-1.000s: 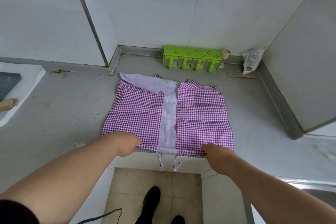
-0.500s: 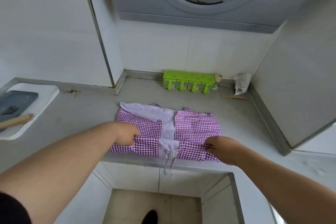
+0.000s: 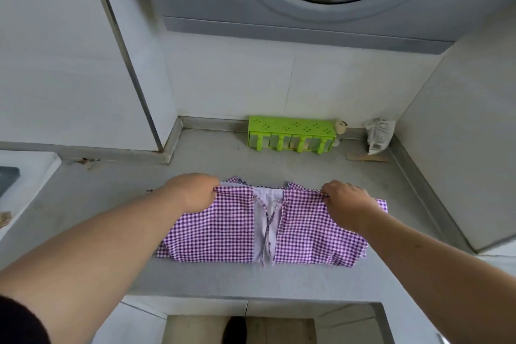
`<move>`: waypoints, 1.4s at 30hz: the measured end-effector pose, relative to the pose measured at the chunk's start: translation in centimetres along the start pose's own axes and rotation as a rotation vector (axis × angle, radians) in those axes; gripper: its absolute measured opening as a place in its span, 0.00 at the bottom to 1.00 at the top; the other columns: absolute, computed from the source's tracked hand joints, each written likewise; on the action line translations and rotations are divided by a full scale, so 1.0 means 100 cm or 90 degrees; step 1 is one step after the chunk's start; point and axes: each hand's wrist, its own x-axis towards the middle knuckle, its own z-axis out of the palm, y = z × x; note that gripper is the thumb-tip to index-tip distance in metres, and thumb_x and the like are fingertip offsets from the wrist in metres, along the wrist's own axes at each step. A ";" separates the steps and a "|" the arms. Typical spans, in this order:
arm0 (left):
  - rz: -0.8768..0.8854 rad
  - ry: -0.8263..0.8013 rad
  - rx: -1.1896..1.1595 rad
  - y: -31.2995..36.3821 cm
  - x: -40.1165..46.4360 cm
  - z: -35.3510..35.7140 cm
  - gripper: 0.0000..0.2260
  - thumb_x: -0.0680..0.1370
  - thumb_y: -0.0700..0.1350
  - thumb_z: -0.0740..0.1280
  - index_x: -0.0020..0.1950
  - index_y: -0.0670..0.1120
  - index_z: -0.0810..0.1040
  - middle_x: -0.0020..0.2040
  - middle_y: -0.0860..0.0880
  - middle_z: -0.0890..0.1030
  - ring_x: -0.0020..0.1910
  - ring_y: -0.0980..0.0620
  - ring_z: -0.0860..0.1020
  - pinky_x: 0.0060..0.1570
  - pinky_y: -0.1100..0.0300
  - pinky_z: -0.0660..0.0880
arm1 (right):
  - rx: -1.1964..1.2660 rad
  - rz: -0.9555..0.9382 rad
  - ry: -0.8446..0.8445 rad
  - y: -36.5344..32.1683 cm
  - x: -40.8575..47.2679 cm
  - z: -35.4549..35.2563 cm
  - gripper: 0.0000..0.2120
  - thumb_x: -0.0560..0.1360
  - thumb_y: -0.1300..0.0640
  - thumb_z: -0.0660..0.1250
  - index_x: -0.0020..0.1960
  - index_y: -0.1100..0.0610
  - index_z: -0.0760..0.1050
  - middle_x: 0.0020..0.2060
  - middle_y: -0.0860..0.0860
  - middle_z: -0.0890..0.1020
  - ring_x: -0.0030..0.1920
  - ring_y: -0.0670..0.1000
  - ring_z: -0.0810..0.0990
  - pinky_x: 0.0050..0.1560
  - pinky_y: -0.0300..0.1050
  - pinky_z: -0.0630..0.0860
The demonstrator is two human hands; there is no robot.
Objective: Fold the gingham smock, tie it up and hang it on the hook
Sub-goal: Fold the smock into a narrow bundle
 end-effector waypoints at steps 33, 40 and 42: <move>0.321 -0.043 0.151 -0.005 0.151 0.120 0.31 0.85 0.65 0.49 0.85 0.62 0.40 0.87 0.46 0.39 0.86 0.39 0.42 0.83 0.37 0.46 | -0.025 -0.237 0.088 -0.054 0.144 0.127 0.27 0.71 0.54 0.77 0.68 0.45 0.72 0.57 0.51 0.76 0.50 0.56 0.82 0.50 0.56 0.84; 0.280 -0.136 0.093 -0.005 0.155 0.129 0.37 0.80 0.74 0.50 0.80 0.69 0.30 0.82 0.51 0.25 0.82 0.44 0.27 0.76 0.28 0.34 | 0.056 -0.178 -0.106 -0.088 0.170 0.114 0.07 0.82 0.50 0.64 0.57 0.47 0.79 0.55 0.49 0.70 0.47 0.56 0.80 0.47 0.50 0.78; 0.281 -0.151 0.066 -0.007 0.157 0.130 0.38 0.80 0.74 0.52 0.80 0.69 0.31 0.82 0.53 0.25 0.81 0.45 0.26 0.76 0.29 0.32 | 0.144 -0.107 -0.134 -0.089 0.183 0.108 0.08 0.83 0.54 0.64 0.56 0.50 0.82 0.53 0.49 0.74 0.46 0.54 0.80 0.49 0.51 0.80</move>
